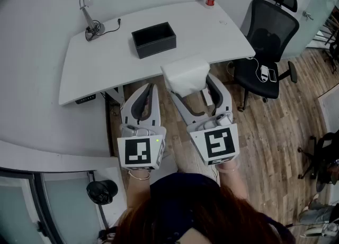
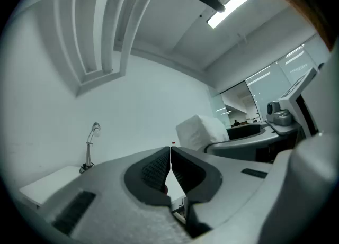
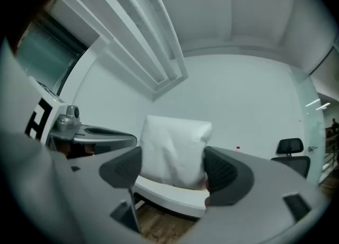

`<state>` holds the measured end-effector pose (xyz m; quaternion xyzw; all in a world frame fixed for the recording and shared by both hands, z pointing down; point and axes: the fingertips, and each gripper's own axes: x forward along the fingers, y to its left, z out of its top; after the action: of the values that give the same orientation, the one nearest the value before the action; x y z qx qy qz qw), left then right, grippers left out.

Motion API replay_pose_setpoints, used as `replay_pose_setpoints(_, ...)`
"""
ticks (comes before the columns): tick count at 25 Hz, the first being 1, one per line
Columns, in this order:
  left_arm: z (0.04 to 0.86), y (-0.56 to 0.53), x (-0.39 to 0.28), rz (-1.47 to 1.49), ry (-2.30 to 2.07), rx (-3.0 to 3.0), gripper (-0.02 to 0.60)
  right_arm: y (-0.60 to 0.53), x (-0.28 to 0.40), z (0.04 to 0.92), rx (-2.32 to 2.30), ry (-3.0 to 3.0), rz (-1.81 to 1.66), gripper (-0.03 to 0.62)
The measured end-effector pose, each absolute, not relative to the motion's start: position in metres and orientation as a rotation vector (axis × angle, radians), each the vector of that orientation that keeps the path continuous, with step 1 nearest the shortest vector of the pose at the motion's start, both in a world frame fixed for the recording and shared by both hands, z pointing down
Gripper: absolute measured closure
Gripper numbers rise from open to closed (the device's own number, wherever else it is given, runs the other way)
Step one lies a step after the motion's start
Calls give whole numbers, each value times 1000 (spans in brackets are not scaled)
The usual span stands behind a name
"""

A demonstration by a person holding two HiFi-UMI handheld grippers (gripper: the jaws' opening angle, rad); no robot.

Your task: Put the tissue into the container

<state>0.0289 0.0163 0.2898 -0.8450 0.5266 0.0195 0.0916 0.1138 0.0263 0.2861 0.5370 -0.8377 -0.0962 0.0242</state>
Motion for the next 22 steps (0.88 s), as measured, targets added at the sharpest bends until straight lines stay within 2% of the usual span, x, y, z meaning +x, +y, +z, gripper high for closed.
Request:
replay_pose_setpoints(10, 293, 24, 32, 43, 1564, -2508, 554, 33, 117, 284, 1680, -2640, -276, 210)
replay_pose_setpoints(22, 293, 7, 0, 46, 1560, -2529, 554, 9, 96, 282, 1721, -2624, -213, 210)
